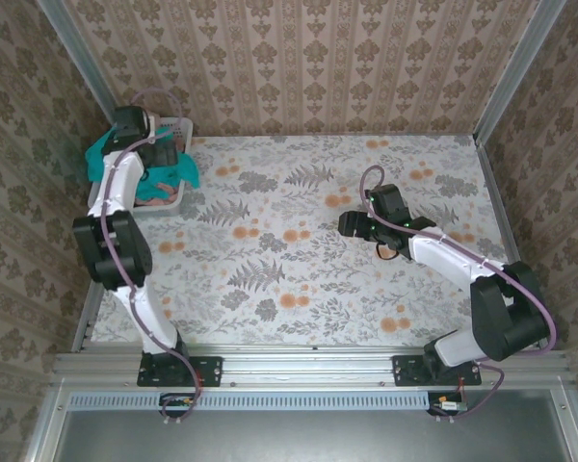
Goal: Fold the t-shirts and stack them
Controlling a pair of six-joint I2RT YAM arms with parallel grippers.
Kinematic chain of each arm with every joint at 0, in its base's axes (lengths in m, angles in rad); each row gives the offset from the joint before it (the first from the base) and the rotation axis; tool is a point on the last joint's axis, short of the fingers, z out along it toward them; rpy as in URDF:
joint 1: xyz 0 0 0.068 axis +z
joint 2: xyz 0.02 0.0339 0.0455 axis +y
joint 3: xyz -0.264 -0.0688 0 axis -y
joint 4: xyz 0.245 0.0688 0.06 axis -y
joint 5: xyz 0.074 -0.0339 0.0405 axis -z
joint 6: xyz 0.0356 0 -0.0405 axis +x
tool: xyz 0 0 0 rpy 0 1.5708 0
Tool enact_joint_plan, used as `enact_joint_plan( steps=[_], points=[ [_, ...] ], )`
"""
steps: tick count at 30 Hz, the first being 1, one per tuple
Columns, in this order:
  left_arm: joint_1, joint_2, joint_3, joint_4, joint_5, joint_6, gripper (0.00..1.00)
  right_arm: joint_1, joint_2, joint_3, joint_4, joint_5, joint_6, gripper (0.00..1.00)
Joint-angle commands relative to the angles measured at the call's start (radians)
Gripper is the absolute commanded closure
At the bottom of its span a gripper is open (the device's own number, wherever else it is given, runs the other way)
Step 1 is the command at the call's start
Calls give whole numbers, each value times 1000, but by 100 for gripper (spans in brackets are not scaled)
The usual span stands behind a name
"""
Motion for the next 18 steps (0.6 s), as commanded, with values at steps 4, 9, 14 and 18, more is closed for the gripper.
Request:
enact_joint_plan(
  steps=[4,9,14,18],
  points=[
    [-10,131,142,-94,148,-48,29,3,-7,-29,34,-18,-3,18],
    [-15,137,157,-120,194,-55,73,2,-26,-43,34,-16,-7,19],
    [-31,9,150,-140,161,-61,94,2,-44,-40,23,-15,-11,19],
    [-40,-119,186,-159,145,-92,100,1,-47,-36,23,-16,-9,19]
  ],
)
